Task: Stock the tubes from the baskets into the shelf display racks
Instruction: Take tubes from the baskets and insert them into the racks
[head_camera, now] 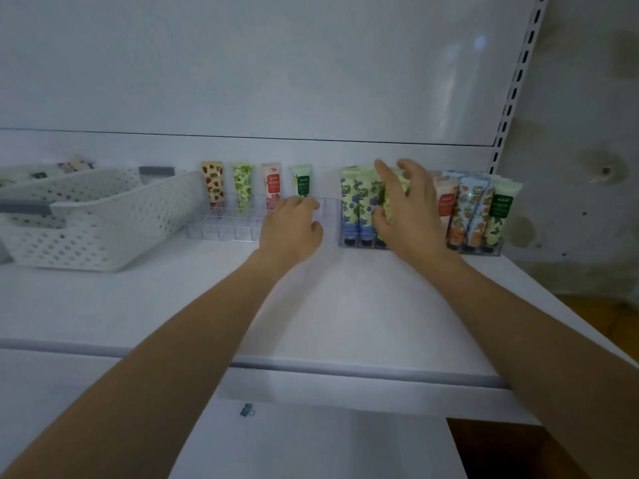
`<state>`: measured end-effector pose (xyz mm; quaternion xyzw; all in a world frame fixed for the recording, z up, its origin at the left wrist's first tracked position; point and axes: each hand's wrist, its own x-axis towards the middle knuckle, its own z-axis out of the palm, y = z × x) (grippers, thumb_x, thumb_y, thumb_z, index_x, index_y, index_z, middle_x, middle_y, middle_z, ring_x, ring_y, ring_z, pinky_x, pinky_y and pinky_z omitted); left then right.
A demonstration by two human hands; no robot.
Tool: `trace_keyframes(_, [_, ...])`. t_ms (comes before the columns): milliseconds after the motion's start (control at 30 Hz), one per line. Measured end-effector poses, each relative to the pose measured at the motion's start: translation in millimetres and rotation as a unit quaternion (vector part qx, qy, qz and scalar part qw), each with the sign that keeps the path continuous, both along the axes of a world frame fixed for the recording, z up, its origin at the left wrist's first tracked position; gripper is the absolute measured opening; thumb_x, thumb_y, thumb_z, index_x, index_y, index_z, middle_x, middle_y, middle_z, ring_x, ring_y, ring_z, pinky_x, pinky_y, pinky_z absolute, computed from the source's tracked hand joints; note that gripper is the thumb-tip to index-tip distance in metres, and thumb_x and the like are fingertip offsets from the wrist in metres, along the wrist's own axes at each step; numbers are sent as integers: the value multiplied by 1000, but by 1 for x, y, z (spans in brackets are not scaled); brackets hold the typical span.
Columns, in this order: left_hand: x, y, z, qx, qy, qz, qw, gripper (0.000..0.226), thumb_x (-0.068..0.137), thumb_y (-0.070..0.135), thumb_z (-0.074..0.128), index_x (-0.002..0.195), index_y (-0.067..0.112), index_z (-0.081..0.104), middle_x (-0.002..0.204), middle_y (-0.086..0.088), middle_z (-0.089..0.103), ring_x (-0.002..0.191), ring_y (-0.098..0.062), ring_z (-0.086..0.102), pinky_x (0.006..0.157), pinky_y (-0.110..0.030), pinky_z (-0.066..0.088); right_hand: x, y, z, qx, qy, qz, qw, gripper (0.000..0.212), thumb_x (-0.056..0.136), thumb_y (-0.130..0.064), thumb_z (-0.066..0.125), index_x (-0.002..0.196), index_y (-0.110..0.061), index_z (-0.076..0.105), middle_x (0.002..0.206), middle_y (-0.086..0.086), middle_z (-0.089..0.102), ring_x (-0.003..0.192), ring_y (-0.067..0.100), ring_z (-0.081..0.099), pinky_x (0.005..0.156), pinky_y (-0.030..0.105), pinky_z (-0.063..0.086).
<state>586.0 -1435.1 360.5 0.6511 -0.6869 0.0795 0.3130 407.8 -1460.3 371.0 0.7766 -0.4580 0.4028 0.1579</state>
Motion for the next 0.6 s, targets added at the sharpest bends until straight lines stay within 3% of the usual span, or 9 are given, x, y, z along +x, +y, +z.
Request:
trace_keyframes(167, [76,-1,57,-29,-59,37,997,37,91,15,46,128,12,49,133,-12,48,124,-30,40,99,-43,38,60,5,19,-35,37,71,996,53,87,-6,50,139,-7,39,140,24,36,128,38,36,105,42,31])
trace_keyframes(367, [193,14,103,14,-106,56,993,35,93,20,46,128,15,49,132,-10,48,119,-28,47,99,-41,39,172,8,47,-34,50,158,986,51,90,-12,48,140,-8,37,137,20,38,125,32,38,99,37,35])
trace_keyframes(500, [265,23,113,50,-132,55,989,34,93,22,48,126,18,51,130,-6,52,107,-23,53,94,-36,39,250,10,57,39,28,238,970,51,93,-17,48,142,-14,34,134,13,36,120,23,39,95,34,40])
trace_keyframes(600, [312,21,108,70,-144,43,986,33,92,23,50,124,20,51,126,-1,56,91,-13,47,85,-27,37,296,7,57,111,7,275,955,51,94,-21,48,142,-18,33,134,11,35,121,21,39,98,27,35])
